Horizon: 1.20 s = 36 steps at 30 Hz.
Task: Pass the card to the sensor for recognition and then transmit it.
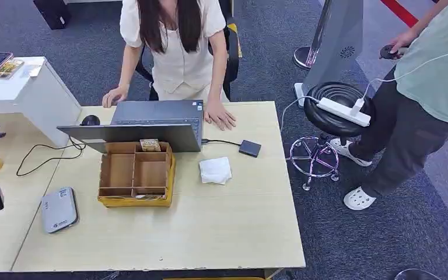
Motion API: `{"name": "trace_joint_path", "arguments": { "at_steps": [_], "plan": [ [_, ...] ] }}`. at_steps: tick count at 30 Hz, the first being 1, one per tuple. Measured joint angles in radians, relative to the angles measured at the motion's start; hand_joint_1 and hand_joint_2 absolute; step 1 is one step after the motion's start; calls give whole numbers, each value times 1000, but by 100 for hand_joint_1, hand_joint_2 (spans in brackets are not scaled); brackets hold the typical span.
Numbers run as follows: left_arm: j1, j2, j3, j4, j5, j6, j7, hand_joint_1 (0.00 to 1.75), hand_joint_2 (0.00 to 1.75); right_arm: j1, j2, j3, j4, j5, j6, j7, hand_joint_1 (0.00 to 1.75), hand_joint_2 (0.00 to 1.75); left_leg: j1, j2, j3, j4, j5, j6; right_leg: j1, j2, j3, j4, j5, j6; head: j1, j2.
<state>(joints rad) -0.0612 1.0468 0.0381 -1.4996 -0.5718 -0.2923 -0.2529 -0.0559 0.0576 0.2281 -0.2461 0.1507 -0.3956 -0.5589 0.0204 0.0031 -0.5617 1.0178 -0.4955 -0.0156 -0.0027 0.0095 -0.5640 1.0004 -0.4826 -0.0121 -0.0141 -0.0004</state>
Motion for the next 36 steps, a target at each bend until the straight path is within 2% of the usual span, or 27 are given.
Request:
{"name": "trace_joint_path", "arguments": {
  "at_steps": [5, 13, 20, 25, 29, 36],
  "plan": [
    [65, 37, 3, -55, 80, -43, 18, 0, 175, 0, 0, -6, 0, 11, 0, 2, 0, 175, 0, 0, 0, 0, 0, 0, 0, 0, 0, 0, 0, 0, 0, 0],
    [118, 64, 10, -91, 97, -56, 28, 0, 175, 0, 0, -6, 0, 18, 0, 4, 0, 175, 0, 0, 0, 0, 0, 0, 0, 0, 0, 0, 0, 0, 0, 0],
    [245, 90, 45, -144, 109, -63, 52, 0, 175, 0, 0, -9, 0, 33, 1, 9, 0, 175, 0, 0, 0, 0, 0, 0, 0, 0, 0, 0, 0, 0, 0, 0],
    [318, 91, 74, -182, 111, -63, 56, 0, 175, 0, 0, -9, 0, 40, 1, 11, 0, 175, 0, 0, -1, 0, 0, 0, 0, -1, 0, 0, 0, 0, 0, 0],
    [340, 91, 90, -195, 111, -63, 56, 0, 175, 0, 0, -9, 0, 41, 1, 11, 0, 175, 0, -1, -1, 0, 0, 0, 0, -1, 0, 0, 0, 0, 0, 0],
    [407, 82, 93, -237, 104, -46, 56, 0, 175, -1, 0, -15, 0, 53, 1, 22, 0, 175, 0, -1, -1, 0, 0, 0, 0, -1, 1, 0, 0, 0, 0, 0]
  ]
}}
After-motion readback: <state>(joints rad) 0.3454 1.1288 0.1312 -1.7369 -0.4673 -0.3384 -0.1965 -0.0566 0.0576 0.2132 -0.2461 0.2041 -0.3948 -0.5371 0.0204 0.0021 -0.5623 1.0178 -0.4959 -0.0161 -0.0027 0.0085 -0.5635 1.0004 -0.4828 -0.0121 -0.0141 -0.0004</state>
